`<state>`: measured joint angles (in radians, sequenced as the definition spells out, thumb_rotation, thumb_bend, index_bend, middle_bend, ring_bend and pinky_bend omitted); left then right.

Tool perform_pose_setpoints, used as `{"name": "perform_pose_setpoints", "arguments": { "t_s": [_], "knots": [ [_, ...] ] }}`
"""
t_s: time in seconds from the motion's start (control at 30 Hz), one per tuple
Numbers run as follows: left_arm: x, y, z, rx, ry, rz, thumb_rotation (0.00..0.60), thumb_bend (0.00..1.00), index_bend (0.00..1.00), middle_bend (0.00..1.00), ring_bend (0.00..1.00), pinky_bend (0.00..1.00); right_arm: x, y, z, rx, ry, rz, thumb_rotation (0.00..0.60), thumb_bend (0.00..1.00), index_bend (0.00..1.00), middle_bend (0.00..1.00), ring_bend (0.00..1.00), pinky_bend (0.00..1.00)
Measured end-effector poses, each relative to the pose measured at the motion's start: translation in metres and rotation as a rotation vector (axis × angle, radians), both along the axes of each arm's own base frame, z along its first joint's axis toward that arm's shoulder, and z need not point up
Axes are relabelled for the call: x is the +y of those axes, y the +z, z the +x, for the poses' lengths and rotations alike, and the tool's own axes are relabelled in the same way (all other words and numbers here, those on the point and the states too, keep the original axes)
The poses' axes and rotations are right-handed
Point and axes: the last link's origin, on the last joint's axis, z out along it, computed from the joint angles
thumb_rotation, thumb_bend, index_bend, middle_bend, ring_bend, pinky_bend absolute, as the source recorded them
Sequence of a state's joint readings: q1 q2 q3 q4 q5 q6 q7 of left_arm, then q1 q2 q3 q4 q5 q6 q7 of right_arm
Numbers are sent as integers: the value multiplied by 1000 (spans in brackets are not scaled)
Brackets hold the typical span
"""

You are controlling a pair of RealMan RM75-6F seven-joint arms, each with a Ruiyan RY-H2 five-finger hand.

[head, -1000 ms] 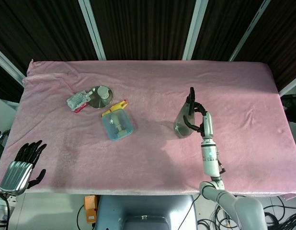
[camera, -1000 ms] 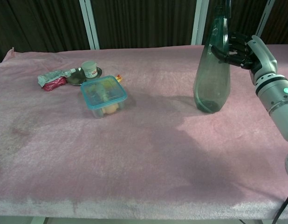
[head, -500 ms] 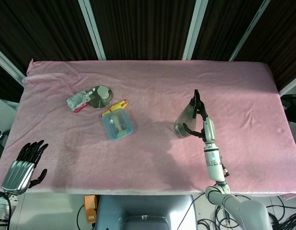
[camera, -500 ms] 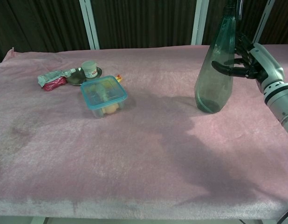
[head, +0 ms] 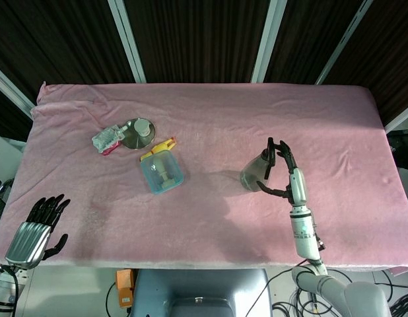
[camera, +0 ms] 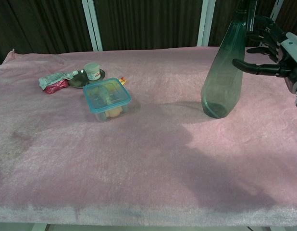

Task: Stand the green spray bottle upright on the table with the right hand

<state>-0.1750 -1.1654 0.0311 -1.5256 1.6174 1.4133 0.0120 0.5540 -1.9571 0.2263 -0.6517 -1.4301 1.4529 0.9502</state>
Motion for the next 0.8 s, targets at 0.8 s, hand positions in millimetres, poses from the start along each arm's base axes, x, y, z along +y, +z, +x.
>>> {"name": "perform_pose_setpoints", "arguments": {
  "t_s": [0.8],
  "knots": [
    [-9,7,5,4,-52,62,600,392,0,0,0,16,155,127,-72,1019,-399,5,600,252,0,5,0,0]
  ]
}}
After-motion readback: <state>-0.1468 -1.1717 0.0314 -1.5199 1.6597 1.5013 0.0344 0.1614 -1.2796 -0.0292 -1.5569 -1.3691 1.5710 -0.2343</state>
